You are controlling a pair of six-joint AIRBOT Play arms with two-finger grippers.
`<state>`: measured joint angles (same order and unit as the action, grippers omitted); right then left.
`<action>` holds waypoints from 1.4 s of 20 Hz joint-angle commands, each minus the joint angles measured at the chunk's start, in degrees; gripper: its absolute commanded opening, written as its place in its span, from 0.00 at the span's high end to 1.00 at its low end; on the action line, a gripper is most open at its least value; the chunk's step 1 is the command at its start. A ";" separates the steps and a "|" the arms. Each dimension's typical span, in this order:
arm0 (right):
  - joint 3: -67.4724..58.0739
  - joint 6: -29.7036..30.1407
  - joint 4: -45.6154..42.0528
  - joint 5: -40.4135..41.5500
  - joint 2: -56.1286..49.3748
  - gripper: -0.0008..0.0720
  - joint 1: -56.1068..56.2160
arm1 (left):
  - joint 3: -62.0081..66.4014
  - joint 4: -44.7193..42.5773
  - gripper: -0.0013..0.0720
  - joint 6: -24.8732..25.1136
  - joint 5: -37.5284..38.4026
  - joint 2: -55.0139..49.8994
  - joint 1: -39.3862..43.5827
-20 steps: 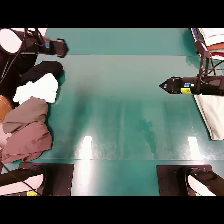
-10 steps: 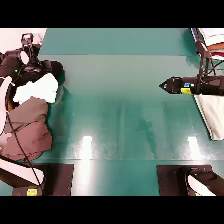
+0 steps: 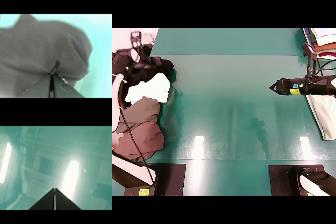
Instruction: Fold the shirts.
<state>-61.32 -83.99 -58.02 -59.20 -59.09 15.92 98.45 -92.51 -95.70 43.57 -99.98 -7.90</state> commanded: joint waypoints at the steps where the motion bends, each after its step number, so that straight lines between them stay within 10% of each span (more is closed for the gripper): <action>1: -1.49 0.04 -0.20 1.11 1.42 0.97 -0.70 | 7.26 1.79 0.95 2.01 5.64 6.51 1.11; 11: -18.01 0.98 -0.52 2.03 8.35 0.97 -7.32 | 10.21 3.19 0.95 10.23 28.74 36.89 22.56; 17: -18.23 0.98 -0.50 -0.15 11.56 0.97 -7.30 | -1.16 15.06 0.92 9.79 19.41 30.75 44.98; 19: -18.23 0.98 -0.50 -0.59 12.61 0.96 -7.30 | -2.86 19.06 0.25 11.34 13.84 26.45 49.66; 28: -18.14 0.94 -0.48 -1.40 13.97 0.96 -7.30 | -4.39 13.46 0.24 10.43 21.29 22.93 22.62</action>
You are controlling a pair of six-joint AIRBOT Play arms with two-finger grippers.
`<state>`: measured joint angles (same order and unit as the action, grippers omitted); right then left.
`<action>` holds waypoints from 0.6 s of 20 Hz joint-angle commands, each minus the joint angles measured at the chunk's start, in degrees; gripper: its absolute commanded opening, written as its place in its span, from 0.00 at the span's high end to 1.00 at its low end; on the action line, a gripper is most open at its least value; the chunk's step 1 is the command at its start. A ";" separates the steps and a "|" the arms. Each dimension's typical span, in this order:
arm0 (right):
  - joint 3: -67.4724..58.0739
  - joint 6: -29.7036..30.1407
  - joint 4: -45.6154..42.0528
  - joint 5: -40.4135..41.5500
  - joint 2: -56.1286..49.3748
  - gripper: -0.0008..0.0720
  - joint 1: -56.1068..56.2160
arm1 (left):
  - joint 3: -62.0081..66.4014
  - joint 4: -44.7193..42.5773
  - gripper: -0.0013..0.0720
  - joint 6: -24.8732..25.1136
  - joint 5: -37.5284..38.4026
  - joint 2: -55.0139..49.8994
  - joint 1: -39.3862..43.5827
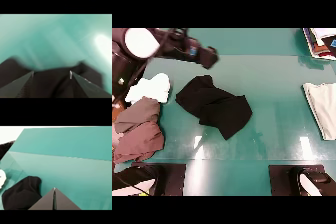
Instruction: Fold the shirts.
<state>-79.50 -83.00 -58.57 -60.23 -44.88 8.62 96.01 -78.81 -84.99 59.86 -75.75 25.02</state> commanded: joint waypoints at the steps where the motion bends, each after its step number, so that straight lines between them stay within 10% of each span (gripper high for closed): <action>1: 0.09 -0.04 0.09 -0.48 -0.81 0.97 0.00 | -4.28 -0.07 0.24 -0.26 5.42 -2.16 -14.01; 12: 0.09 -0.04 0.52 -5.84 -9.03 0.97 0.22 | -17.27 10.40 0.24 4.52 2.14 -18.75 -29.16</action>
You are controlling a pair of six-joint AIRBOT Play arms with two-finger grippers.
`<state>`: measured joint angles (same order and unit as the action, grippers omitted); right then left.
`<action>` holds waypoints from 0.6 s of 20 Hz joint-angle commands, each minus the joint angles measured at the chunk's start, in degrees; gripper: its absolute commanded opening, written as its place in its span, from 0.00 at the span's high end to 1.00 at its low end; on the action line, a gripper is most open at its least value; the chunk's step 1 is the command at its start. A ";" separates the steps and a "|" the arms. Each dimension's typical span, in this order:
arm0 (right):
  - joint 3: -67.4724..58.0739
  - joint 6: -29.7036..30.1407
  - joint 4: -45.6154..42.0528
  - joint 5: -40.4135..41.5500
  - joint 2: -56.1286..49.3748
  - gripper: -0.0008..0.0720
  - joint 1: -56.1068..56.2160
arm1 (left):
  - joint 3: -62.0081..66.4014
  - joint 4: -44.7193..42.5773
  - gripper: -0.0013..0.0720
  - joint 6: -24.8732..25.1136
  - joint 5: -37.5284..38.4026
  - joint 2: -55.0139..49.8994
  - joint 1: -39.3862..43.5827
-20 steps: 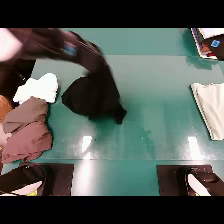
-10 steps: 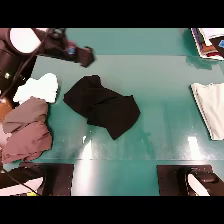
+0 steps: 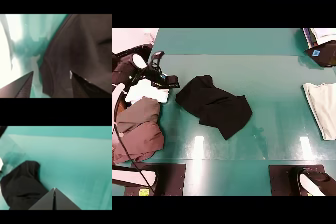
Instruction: Fold the shirts.
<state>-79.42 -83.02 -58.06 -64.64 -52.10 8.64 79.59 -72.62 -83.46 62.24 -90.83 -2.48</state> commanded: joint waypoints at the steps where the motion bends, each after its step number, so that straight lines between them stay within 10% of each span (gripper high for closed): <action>1: 0.00 -0.02 0.07 -1.44 -2.27 0.96 0.26 | -0.85 4.48 0.24 2.99 -0.31 -4.52 -1.33; 6: 0.00 -0.02 -0.11 -1.42 -4.66 0.96 2.95 | -0.79 4.57 0.27 3.13 -0.90 -5.79 0.00; 9: 0.02 -0.02 -0.07 -2.80 -6.56 0.96 3.89 | -0.76 5.88 0.94 3.13 -1.42 -5.77 0.00; 12: 3.98 -0.09 -0.48 -5.86 -7.54 0.96 3.85 | 1.88 5.75 0.95 3.13 -0.13 -4.61 -0.07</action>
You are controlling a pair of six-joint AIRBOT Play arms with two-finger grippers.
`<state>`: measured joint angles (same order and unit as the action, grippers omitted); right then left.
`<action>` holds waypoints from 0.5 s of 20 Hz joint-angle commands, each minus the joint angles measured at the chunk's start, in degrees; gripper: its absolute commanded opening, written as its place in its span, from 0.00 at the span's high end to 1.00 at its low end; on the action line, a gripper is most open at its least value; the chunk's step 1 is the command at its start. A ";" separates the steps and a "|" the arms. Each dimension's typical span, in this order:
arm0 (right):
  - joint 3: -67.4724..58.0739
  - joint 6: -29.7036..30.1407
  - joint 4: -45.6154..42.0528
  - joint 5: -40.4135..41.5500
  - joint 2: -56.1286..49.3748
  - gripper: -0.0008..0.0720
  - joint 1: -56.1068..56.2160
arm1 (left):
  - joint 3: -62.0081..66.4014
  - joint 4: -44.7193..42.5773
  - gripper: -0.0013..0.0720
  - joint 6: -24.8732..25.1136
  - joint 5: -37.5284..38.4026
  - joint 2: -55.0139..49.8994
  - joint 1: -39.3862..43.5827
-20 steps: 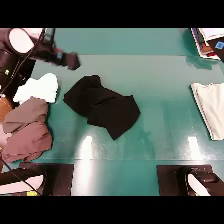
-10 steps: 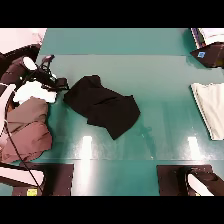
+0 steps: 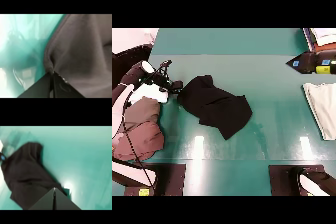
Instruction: Fold the shirts.
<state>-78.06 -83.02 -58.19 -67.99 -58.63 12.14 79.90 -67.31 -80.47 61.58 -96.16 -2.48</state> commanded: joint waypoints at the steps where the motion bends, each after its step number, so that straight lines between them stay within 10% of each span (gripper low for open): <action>1: 5.55 -0.37 -0.28 -2.64 -1.01 0.96 0.35 | 2.93 0.44 0.95 0.17 0.46 1.73 -0.07; 3: 13.64 -2.89 -0.28 -2.49 -1.03 0.96 0.39 | 5.88 0.48 0.95 0.46 0.57 3.80 -0.07; 5: 22.67 -4.04 0.63 -1.31 -2.25 0.41 0.39 | 7.74 0.50 0.95 0.57 0.50 5.53 -0.04; 6: 26.73 -4.11 3.13 -0.35 -4.02 0.29 0.39 | 8.31 0.57 0.95 0.55 0.42 5.88 0.00; 10: 35.23 3.76 19.02 9.88 -13.40 0.29 4.42 | 8.41 0.57 0.95 0.50 1.27 5.97 0.00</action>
<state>-49.19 -84.05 -49.54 -64.60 -66.76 14.17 87.61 -66.76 -80.03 62.33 -90.72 -2.50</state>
